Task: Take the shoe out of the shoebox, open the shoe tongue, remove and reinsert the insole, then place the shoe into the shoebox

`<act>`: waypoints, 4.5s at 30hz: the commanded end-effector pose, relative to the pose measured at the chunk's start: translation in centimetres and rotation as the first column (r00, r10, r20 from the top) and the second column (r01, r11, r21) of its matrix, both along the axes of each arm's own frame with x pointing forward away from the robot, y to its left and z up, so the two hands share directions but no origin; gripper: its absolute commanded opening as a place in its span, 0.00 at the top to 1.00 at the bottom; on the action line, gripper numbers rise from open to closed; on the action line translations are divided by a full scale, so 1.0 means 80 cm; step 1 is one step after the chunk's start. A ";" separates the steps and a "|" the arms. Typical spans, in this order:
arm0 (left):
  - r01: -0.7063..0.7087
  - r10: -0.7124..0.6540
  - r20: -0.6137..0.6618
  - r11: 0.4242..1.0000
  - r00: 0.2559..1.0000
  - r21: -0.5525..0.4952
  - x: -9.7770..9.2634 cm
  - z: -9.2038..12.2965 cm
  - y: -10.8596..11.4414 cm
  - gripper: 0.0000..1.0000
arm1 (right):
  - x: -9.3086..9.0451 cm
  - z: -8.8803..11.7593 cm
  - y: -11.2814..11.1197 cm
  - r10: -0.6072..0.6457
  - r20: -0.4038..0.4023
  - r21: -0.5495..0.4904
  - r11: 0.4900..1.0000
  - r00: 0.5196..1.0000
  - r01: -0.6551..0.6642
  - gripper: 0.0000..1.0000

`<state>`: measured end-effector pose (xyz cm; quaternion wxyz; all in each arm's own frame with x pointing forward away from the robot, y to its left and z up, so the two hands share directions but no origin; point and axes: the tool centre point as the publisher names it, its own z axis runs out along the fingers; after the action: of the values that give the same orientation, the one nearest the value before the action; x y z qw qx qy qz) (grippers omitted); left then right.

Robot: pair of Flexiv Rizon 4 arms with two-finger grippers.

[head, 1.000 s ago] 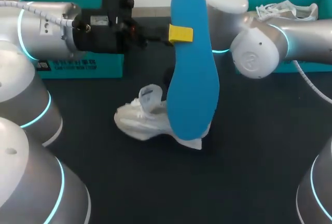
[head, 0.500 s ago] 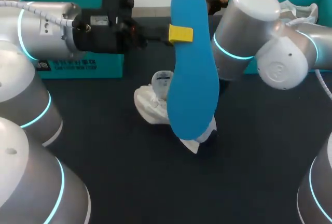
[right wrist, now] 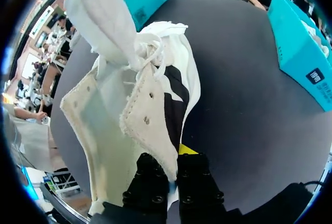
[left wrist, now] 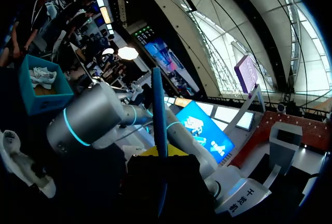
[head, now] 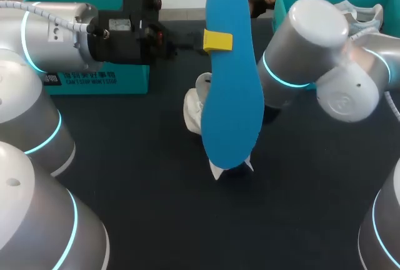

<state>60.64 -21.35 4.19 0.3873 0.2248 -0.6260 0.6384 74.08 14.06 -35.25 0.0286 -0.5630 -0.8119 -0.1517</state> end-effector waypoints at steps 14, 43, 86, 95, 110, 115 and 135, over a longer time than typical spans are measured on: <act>0.000 0.000 0.000 1.000 1.000 0.000 -0.001 -0.002 -0.001 1.00 | -0.012 -0.038 0.005 -0.199 0.089 -0.001 0.980 0.976 0.200 1.00; 0.000 0.000 0.000 1.000 1.000 0.000 -0.001 -0.002 -0.001 1.00 | -0.026 0.007 -0.009 -0.228 -0.048 0.186 0.955 0.972 0.233 0.00; 0.000 0.000 0.000 1.000 1.000 0.000 -0.001 -0.002 -0.001 1.00 | -0.011 0.153 -0.030 -0.058 -0.204 0.756 0.624 0.977 0.195 0.00; 0.000 0.000 0.000 1.000 1.000 0.000 -0.001 -0.002 -0.001 1.00 | -0.014 0.195 -0.047 0.013 -0.217 0.841 0.510 0.976 0.180 0.00; 0.000 0.000 0.000 1.000 1.000 0.000 -0.001 -0.002 -0.001 1.00 | -0.013 0.227 -0.058 0.046 -0.267 0.836 0.509 0.963 0.208 0.00; 0.000 0.000 0.000 1.000 1.000 0.000 -0.001 -0.002 -0.001 1.00 | -0.013 0.227 -0.058 0.046 -0.267 0.836 0.509 0.963 0.208 0.00; 0.060 -0.029 0.502 0.997 0.865 -0.044 0.015 -0.033 0.018 1.00 | -0.013 0.227 -0.058 0.046 -0.267 0.836 0.509 0.963 0.208 0.00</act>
<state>61.15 -20.49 1.96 0.3105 0.1330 -0.6677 0.6633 72.96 9.23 -17.06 0.4000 -0.5265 -0.5925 -0.4602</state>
